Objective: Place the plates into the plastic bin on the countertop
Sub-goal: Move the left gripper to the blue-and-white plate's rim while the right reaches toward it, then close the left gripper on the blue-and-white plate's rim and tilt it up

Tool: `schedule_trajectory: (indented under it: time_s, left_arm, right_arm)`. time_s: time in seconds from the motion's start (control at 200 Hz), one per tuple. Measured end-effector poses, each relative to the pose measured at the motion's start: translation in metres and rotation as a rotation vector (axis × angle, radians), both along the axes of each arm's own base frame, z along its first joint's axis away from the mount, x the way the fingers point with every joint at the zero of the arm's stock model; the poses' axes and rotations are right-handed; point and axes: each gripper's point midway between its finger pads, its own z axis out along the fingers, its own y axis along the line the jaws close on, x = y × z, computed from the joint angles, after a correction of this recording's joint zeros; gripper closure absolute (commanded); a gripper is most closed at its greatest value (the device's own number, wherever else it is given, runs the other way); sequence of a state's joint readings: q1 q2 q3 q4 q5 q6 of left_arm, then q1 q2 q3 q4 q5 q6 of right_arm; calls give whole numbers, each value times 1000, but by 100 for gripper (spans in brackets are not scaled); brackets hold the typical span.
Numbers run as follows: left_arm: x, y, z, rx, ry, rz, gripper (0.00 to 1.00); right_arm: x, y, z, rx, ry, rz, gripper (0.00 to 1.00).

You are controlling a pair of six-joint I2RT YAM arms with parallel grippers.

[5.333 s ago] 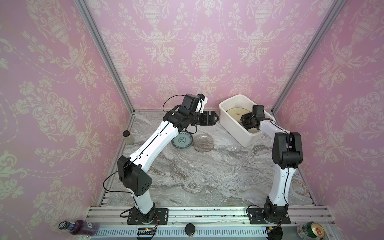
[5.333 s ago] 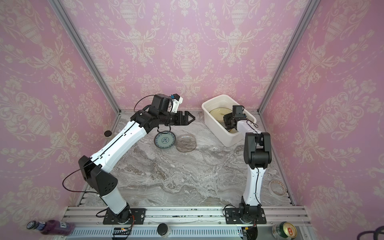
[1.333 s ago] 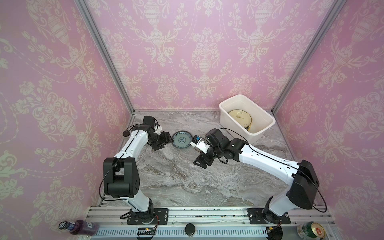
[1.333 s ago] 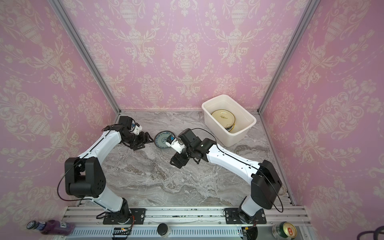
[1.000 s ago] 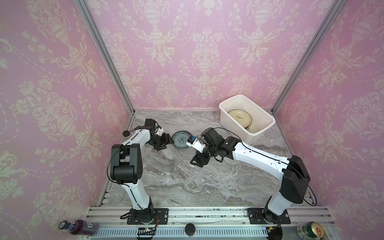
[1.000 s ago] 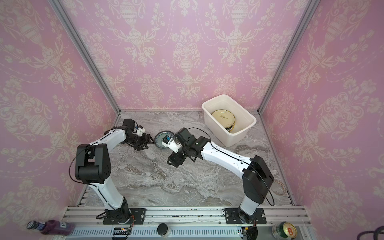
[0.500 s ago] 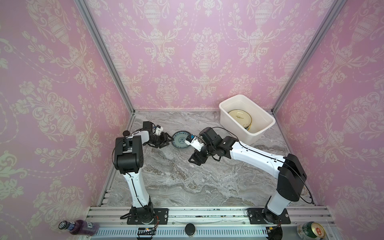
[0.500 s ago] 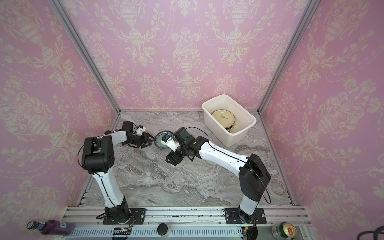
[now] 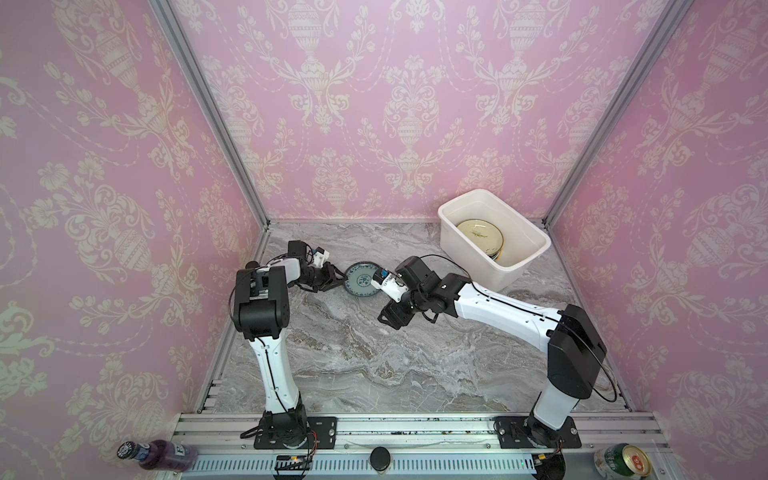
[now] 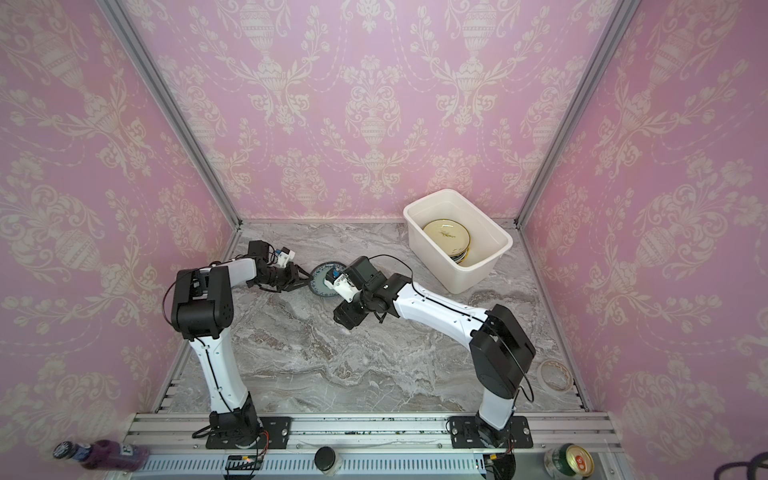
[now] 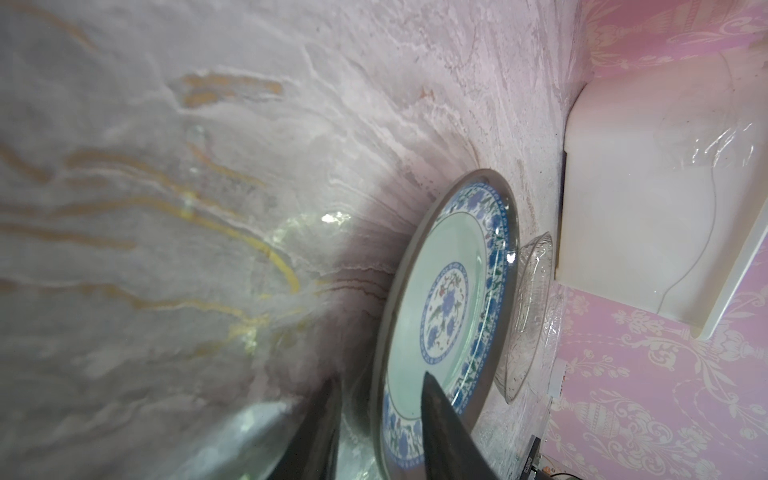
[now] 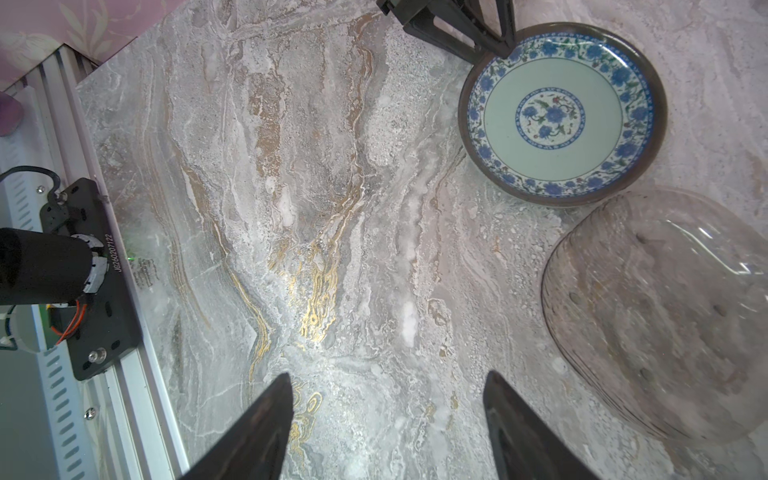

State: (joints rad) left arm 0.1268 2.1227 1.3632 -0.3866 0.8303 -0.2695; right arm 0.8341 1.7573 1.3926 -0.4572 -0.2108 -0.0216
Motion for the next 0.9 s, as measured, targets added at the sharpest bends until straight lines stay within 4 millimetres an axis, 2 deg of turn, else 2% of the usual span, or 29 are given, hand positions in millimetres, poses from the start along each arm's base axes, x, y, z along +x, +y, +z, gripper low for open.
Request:
schedule_trajectory:
  time_s: [0.13,0.375,0.645,0.896]
  left_arm:
    - [-1,2,-2,24,0,-6,72]
    - [0,1,-3,33,15,-11,73]
    - [3,-10,-4,34,10,-36,76]
    - [3,-11,-8,50,18,-37,94]
  right_arm:
    - [3,-1,0,-9,-10,-11,27]
    - [7,-4,1,-23,-28,-29,27]
    - [11,-7,0,-35,-39,-50,27]
    - [13,-9,1,-44,-39,-74,27]
